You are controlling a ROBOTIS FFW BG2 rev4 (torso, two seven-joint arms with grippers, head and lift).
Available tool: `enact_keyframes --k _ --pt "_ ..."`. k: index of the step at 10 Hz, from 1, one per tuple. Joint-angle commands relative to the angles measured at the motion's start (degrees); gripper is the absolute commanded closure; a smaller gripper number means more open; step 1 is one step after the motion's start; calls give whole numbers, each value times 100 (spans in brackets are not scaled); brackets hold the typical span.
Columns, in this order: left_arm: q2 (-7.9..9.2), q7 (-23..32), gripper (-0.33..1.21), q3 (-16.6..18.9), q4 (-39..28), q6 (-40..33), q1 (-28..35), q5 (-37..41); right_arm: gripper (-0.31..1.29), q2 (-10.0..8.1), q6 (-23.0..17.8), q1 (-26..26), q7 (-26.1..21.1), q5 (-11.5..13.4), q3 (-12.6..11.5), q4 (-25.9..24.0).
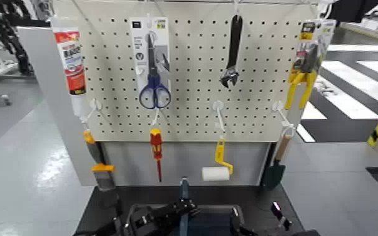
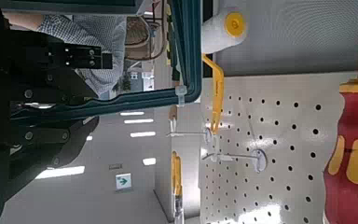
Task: Place the crate on the table.
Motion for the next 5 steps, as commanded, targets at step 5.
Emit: enact_keyframes --k 5 --pt "160 -18 118 63 230 6 -275 -196 14 17 -9 2 0 -23 18 8"
